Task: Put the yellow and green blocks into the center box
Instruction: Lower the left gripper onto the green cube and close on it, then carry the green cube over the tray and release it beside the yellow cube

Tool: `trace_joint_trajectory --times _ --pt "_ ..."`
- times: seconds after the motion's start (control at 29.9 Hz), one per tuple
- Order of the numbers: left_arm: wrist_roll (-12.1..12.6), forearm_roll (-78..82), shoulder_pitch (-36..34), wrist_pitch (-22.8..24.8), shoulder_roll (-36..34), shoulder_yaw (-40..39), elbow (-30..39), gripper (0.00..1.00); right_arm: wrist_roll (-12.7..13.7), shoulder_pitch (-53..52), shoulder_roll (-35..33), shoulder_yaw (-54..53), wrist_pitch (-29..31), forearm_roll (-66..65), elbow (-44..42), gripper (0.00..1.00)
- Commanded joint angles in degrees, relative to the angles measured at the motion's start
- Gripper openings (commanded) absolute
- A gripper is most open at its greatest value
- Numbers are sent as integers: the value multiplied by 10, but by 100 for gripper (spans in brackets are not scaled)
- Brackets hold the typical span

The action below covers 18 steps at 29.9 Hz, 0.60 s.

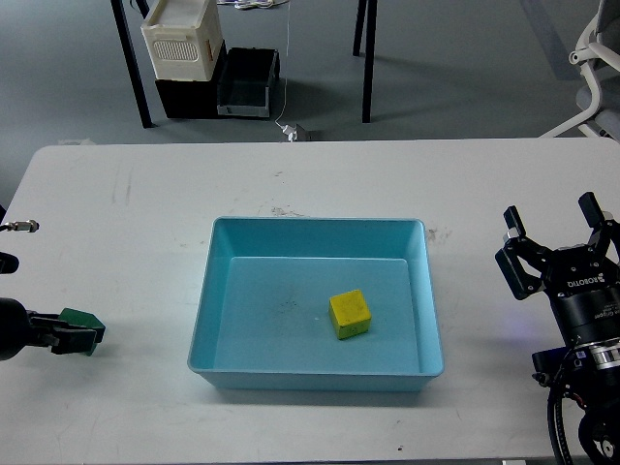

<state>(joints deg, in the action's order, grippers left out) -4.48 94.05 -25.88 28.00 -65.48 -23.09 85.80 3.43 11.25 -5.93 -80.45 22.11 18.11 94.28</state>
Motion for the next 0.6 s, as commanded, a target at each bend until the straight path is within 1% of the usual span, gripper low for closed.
trace_joint_trajectory --times 0.0,0.03,0.1,0.13,0.17,0.2,0.23,0.3,0.33,0.43,0.57 --pt "-1 -1 1 0 4 2 -1 56 0 0 1 -1 0 0 -1 100" --pt "-1 -1 1 0 4 3 -1 49 0 0 1 -1 0 0 -1 100" --pt "2 1 0 0 4 3 -1 32 0 0 2 -1 0 0 -1 100" --pt "7 1 0 0 2 3 -1 20 0 0 2 -2 0 0 -1 100" --pt "13 5 0 0 -1 2 0 10 0 0 2 -2 0 0 -1 100" --pt "19 10 -3 0 -2 2 1 7 0 0 2 -2 0 0 -1 100" --pt "28 15 -7 0 -2 2 3 6 0 0 2 -3 0 0 -1 100" --pt "40 13 -17 0 -4 1 11 0 0 0 3 -3 0 0 -1 100" --pt "44 10 -28 0 -4 -1 20 0 0 0 3 -3 0 0 -1 100" --pt "44 -28 -87 0 -17 -2 63 0 0 0 4 -1 0 0 -2 100" --pt "43 -174 -192 0 -33 1 89 0 0 0 3 -6 0 0 -3 100"
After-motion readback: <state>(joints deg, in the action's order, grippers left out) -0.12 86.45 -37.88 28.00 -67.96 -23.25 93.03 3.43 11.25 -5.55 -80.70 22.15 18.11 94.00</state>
